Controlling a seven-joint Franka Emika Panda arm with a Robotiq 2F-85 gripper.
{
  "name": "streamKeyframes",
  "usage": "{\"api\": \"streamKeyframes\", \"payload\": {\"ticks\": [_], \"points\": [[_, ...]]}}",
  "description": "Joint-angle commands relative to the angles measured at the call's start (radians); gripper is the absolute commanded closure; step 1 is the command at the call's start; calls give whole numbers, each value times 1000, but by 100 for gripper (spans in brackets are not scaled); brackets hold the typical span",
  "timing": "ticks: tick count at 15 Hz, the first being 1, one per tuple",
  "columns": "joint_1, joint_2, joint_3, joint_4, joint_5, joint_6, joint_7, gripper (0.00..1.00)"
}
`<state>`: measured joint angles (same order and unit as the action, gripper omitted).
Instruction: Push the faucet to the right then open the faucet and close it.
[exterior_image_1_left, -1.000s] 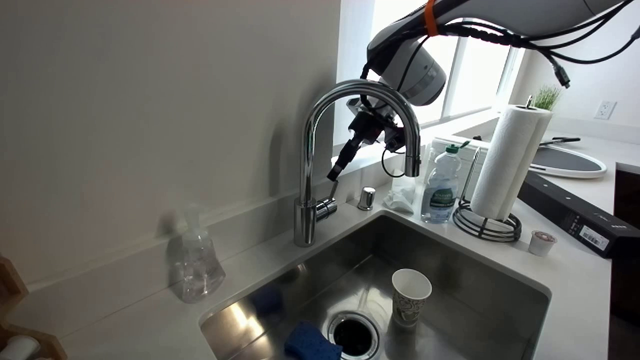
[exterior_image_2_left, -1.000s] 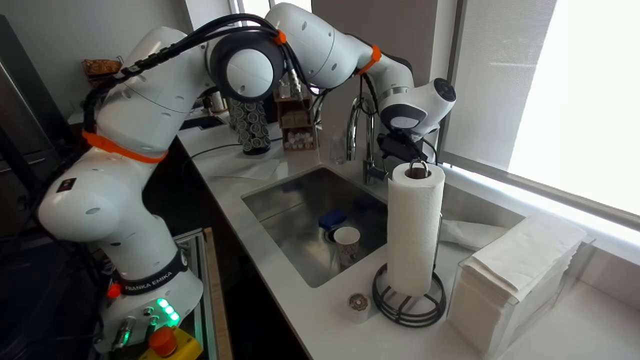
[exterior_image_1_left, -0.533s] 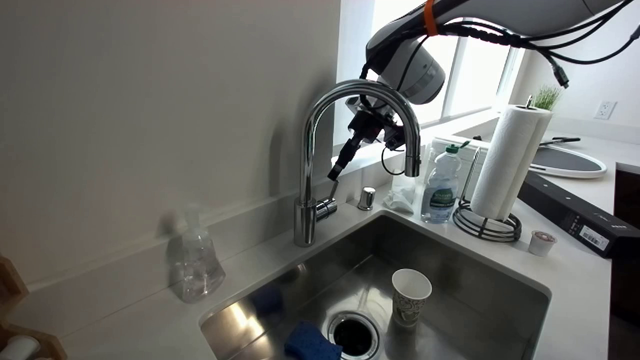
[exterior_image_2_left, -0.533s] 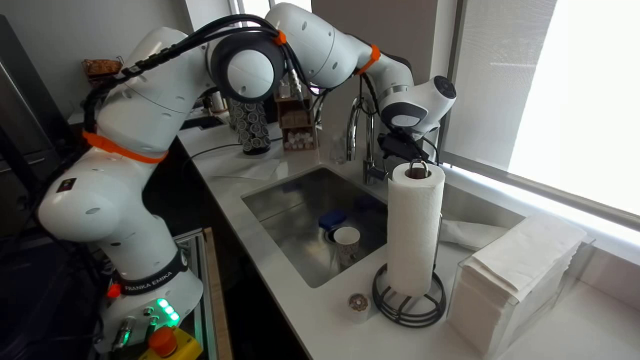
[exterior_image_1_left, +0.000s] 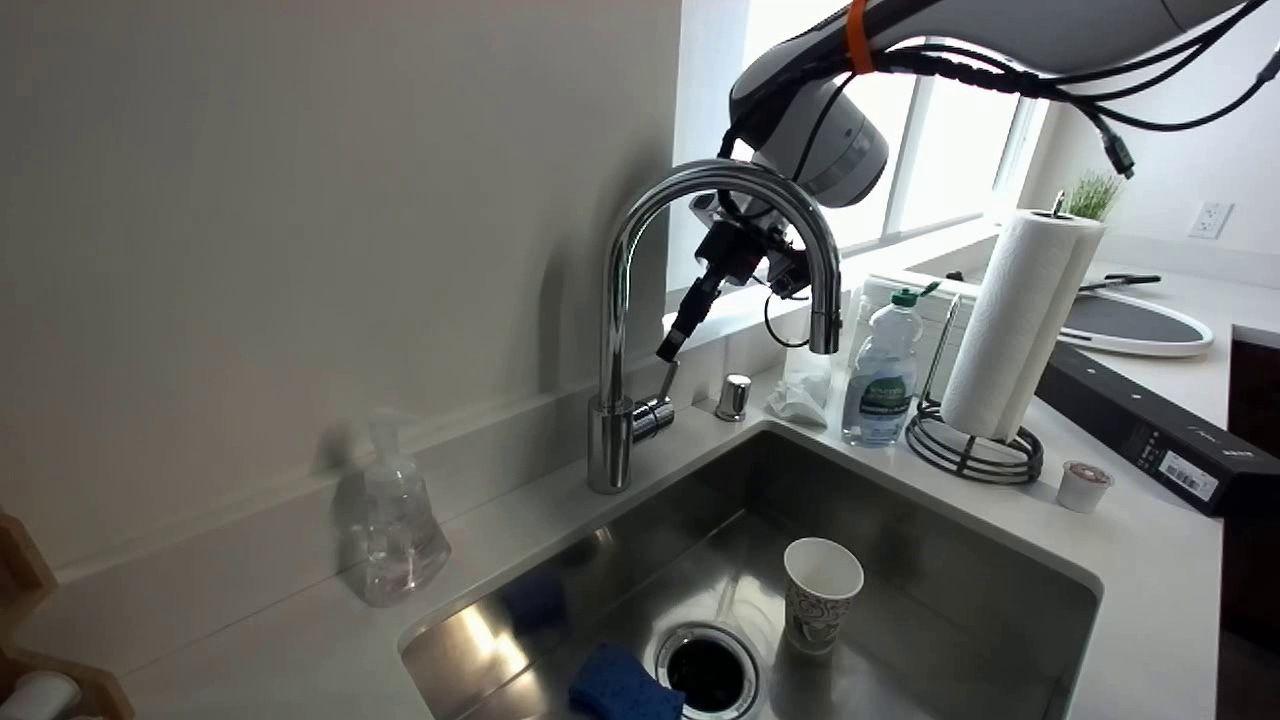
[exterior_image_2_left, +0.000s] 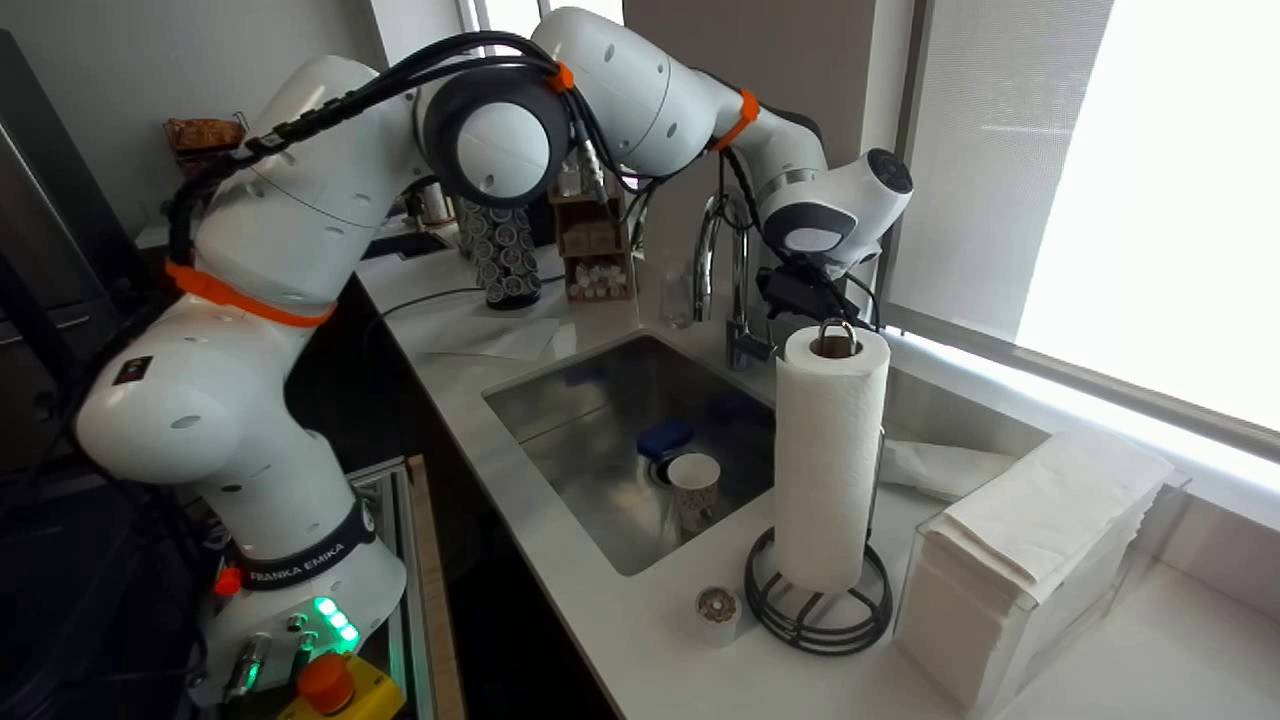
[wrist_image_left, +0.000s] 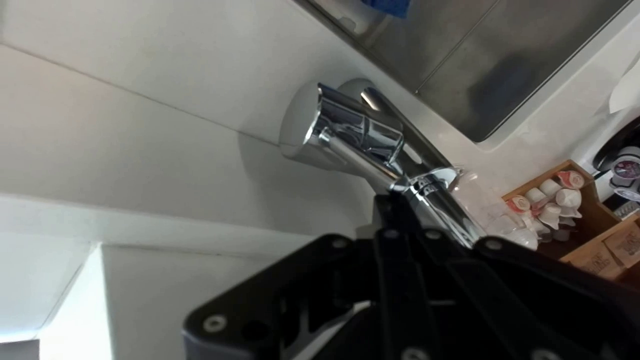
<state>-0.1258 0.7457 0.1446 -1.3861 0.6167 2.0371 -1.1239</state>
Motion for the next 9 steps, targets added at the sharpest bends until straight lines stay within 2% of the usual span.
{"api": "streamKeyframes", "payload": {"ticks": [1, 6, 9], "points": [[-11, 22, -1, 20, -56, -35, 27, 100], [-22, 27, 5, 21, -83, -32, 33, 100], [-44, 26, 37, 24, -42, -22, 10, 100]]}}
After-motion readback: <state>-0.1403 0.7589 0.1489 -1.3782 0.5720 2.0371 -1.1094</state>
